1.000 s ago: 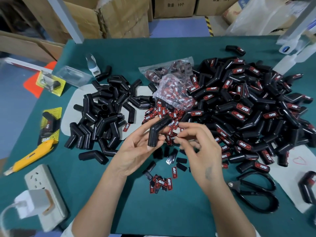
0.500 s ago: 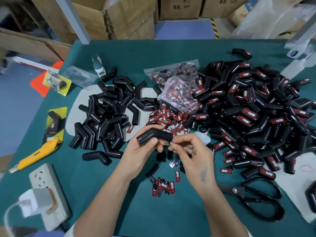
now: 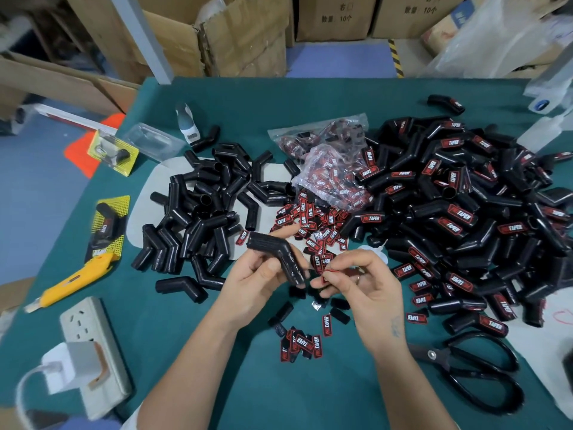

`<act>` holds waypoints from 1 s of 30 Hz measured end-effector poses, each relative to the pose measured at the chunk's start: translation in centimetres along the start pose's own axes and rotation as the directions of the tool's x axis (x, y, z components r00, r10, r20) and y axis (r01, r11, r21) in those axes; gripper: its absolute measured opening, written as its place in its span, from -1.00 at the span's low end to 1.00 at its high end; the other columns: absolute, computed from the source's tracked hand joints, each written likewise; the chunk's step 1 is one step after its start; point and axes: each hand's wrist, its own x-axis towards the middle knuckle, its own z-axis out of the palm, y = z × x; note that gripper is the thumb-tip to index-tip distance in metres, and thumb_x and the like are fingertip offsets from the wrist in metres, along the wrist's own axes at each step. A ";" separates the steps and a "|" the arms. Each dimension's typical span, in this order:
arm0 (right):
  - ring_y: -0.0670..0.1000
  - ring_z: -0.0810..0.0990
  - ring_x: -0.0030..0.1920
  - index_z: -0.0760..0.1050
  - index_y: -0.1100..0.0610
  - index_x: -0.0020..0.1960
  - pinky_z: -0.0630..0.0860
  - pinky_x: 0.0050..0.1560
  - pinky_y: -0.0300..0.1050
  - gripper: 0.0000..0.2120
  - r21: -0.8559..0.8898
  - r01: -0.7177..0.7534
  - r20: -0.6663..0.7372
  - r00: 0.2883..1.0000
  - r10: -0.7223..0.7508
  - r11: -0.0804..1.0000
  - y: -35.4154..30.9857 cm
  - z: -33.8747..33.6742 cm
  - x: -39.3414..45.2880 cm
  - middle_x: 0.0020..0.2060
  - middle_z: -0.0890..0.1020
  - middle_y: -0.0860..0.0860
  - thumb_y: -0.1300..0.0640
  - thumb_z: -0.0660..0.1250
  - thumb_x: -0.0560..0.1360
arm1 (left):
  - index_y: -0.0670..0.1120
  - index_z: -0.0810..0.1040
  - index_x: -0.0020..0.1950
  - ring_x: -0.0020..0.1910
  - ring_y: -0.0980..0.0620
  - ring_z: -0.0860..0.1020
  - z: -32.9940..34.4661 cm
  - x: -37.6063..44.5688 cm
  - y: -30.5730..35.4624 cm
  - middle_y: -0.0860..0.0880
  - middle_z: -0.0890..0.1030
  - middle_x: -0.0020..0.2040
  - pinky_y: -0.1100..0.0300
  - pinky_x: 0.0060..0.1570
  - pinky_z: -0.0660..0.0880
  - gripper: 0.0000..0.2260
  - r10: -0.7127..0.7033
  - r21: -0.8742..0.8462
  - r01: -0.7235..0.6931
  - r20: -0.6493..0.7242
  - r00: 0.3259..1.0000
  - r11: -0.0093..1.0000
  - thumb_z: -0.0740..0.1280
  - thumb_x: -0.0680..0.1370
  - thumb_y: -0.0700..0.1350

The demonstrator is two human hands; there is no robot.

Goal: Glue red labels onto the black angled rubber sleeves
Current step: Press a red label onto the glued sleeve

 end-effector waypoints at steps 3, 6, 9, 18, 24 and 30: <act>0.17 0.76 -0.22 0.67 -0.05 -0.09 0.65 -0.22 -0.16 -0.70 0.024 0.023 -0.005 1.000 -0.023 0.999 0.0 -0.1 0.2 -0.12 0.61 -0.01 0.37 0.44 0.50 | -0.01 0.51 0.47 -0.04 -0.05 0.67 0.0 -0.2 0.2 -0.12 0.69 0.04 0.08 -0.04 0.62 -0.61 -0.008 -0.008 0.009 0.056 0.998 1.000 0.39 0.66 0.04; 0.10 0.75 -0.20 0.66 -0.06 -0.07 0.64 -0.24 -0.16 -0.84 0.023 -0.009 0.005 1.000 0.008 1.000 0.2 -0.4 0.2 -0.15 0.64 -0.04 0.20 0.50 0.50 | -0.03 0.53 0.41 -0.07 -0.07 0.66 -0.1 -0.3 0.2 -0.14 0.68 0.03 0.08 -0.07 0.62 -0.66 -0.026 -0.004 0.026 0.067 0.997 1.000 0.38 0.67 0.04; -0.01 0.67 -0.20 0.67 -0.05 -0.04 0.63 -0.22 -0.16 -0.88 0.035 -0.064 0.025 0.998 0.063 0.997 0.3 -0.6 0.2 -0.18 0.65 -0.03 0.00 0.58 0.48 | -0.05 0.53 0.42 -0.09 -0.10 0.63 -0.2 -0.4 0.1 -0.16 0.66 0.01 0.07 -0.06 0.60 -0.64 -0.049 0.015 0.049 0.028 0.998 0.999 0.39 0.66 0.05; 0.01 0.66 -0.20 0.68 0.00 -0.07 0.62 -0.09 -0.15 -0.73 0.066 -0.177 0.049 0.984 0.174 0.982 0.0 -0.8 0.1 -0.19 0.68 0.00 -0.12 0.65 0.39 | 0.02 0.60 0.38 -0.01 0.00 0.62 0.2 -0.5 0.2 -0.02 0.66 0.07 0.10 -0.04 0.59 -0.61 -0.086 0.134 0.094 -0.069 0.994 0.986 0.46 0.61 0.13; -0.11 0.62 -0.17 0.67 -0.05 -0.04 0.59 -0.08 -0.24 -0.67 0.076 -0.231 0.075 0.971 0.225 0.970 0.0 -0.9 0.2 -0.19 0.65 -0.11 -0.15 0.68 0.32 | -0.07 0.59 0.39 0.15 -0.09 0.55 0.0 -0.5 0.0 0.02 0.64 0.16 -0.09 0.18 0.45 -0.51 -0.114 0.199 0.137 -0.125 0.986 0.970 0.47 0.58 0.19; -0.05 0.61 -0.16 0.64 -0.03 -0.09 0.57 -0.08 -0.24 -0.62 0.110 -0.287 0.109 0.955 0.275 0.952 0.2 -0.6 0.2 -0.18 0.64 -0.06 -0.15 0.72 0.25 | 0.00 0.57 0.44 0.16 -0.01 0.62 0.3 -0.4 0.4 0.06 0.66 0.17 0.03 0.17 0.56 -0.60 -0.126 0.208 0.138 -0.067 0.990 0.968 0.41 0.64 0.12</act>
